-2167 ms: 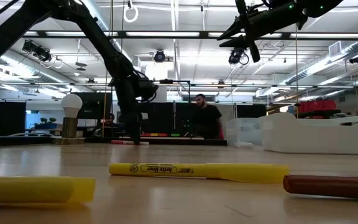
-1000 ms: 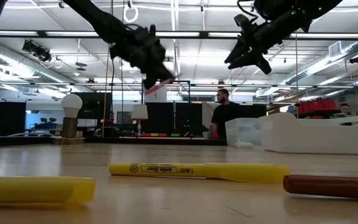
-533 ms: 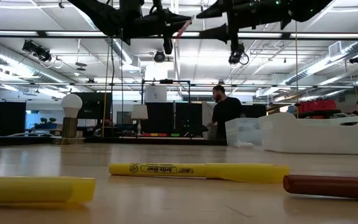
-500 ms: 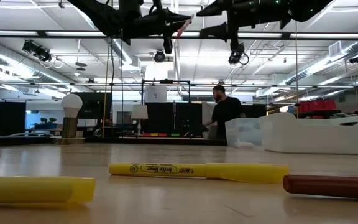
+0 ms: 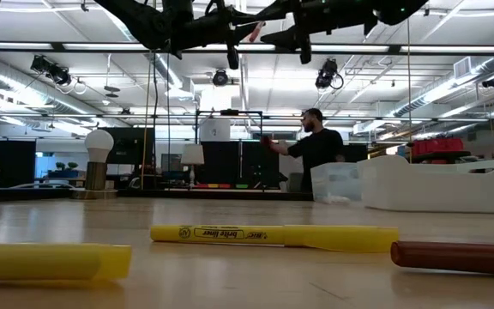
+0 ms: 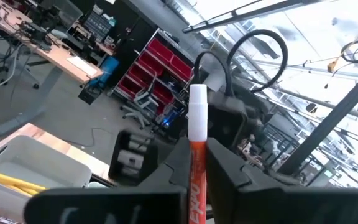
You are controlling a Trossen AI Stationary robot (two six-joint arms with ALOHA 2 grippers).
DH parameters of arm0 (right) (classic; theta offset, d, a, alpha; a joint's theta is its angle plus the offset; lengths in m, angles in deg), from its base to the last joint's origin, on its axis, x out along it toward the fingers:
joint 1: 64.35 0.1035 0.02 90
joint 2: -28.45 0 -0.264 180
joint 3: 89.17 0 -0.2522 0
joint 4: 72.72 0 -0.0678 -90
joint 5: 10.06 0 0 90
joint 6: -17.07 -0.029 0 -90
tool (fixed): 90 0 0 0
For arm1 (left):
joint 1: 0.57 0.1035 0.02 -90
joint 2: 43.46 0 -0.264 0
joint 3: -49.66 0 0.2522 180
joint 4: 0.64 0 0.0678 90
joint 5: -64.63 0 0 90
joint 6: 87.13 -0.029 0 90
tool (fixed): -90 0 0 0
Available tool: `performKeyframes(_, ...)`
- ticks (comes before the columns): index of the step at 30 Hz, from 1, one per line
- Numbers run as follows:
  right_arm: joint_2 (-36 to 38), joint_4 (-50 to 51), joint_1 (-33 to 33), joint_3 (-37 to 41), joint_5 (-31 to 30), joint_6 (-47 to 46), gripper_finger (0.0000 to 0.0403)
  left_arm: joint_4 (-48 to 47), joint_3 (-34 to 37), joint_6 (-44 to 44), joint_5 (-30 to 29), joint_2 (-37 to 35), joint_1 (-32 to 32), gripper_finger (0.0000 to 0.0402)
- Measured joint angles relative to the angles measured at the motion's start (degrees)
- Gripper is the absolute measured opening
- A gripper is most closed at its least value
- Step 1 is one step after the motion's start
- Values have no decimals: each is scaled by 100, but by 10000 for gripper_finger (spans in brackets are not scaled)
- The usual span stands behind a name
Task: Pick & Place Markers
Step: Put the orange marker pen into the transparent bin
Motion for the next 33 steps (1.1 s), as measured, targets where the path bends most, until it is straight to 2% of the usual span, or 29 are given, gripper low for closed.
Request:
performKeyframes(6,-301,-30,24,-270,21,-3,184,1,0,-136,-65,0,-2,32)
performKeyframes(11,-305,-15,20,-327,-13,7,100,15,-5,-137,-77,-2,-2,37)
performKeyframes(15,-270,45,14,-327,-34,-66,26,53,-9,-212,-63,-17,-2,64)
performKeyframes(18,-126,410,15,-327,-113,-254,21,-16,-10,-469,-64,-11,-4,98)
performKeyframes(21,269,1274,-24,-329,-509,-571,33,-39,-9,-579,-61,-4,48,137)
performKeyframes(26,1096,2933,-318,-340,-1015,-697,25,-57,-9,-617,271,-4,192,192)
performKeyframes(29,1505,3939,-721,-340,-1011,-1171,22,-203,-9,-889,450,-4,212,205)
performKeyframes(33,1699,5187,-1207,-340,-1064,-1875,22,-460,-9,-1381,558,-2,127,203)
